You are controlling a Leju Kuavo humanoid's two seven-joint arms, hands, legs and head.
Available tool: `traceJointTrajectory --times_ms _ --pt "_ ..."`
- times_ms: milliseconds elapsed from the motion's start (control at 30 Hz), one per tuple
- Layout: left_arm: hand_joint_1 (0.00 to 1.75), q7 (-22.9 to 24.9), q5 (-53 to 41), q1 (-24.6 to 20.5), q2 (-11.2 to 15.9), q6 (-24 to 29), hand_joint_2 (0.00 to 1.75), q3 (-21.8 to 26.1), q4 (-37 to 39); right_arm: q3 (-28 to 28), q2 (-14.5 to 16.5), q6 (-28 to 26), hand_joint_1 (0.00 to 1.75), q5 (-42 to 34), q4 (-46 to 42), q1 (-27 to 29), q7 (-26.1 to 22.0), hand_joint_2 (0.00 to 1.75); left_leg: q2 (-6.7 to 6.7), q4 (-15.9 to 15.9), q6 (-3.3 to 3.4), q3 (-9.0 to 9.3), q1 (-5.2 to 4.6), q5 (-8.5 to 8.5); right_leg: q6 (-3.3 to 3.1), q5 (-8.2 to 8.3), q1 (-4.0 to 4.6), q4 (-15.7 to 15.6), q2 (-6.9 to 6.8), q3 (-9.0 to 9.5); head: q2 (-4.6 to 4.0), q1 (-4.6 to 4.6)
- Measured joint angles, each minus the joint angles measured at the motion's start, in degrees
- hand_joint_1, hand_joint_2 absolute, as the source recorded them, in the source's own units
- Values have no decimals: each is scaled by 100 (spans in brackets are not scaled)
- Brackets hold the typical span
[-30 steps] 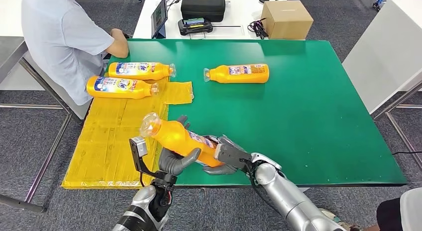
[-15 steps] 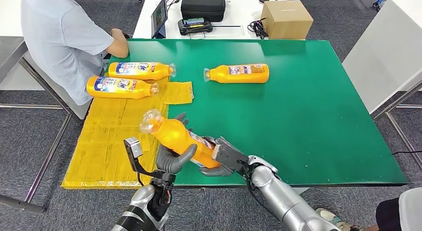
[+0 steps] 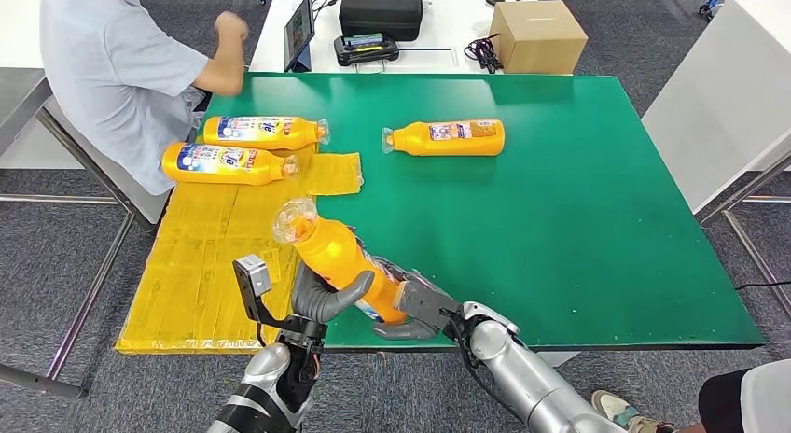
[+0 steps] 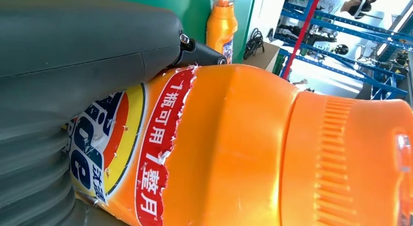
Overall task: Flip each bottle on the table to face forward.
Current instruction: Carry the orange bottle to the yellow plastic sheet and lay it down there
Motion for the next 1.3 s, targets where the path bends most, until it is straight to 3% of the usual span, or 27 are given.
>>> traceJointTrajectory --times_ms 100,233,567,633,733,800,867,1067,1300 --pt "175 1 -1 3 0 0 175 8 -17 -10 0 0 0 1 9 2 0 0 0 0 0 0 0 0 0 0 0 0 0 0 0 0" --pt "175 6 -154 9 0 88 175 14 -56 -22 0 -21 0 -5 19 18 8 175 0 0 0 0 0 0 0 0 0 0 0 0 0 0" --pt "175 214 -305 71 13 90 175 127 -515 -236 31 -265 0 91 84 168 -13 175 -1 0 0 -1 0 0 0 0 0 0 -1 0 0 0" --pt "175 252 -1655 83 33 883 175 203 -853 -373 43 -381 0 183 90 324 -8 175 -4 0 0 -2 1 0 0 0 1 0 -3 0 0 1" --pt "175 667 -5064 59 78 2196 175 351 -1299 -600 50 -408 0 282 40 551 15 175 -3 0 0 -7 1 0 0 0 1 1 -3 -2 0 1" --pt "175 870 -7363 7 110 2623 175 482 -1460 -718 58 -362 0 315 32 580 -4 175 -1 0 0 -7 1 0 0 0 0 1 -2 -3 0 1" --pt "175 1044 -8767 -43 138 2868 175 607 -1540 -790 66 -313 0 327 45 571 -49 175 -1 0 0 -6 1 1 0 0 0 1 -2 -3 0 2" --pt "175 1745 -9628 -334 342 3105 175 866 -1552 -894 69 -245 0 297 106 522 -187 175 -3 0 3 -5 1 7 0 1 1 2 -4 -1 0 2" --pt "173 2720 -10403 -847 773 3067 175 842 -559 -914 55 -208 0 267 174 401 -314 175 -1 0 3 -5 1 7 0 1 1 3 -3 -4 0 2"
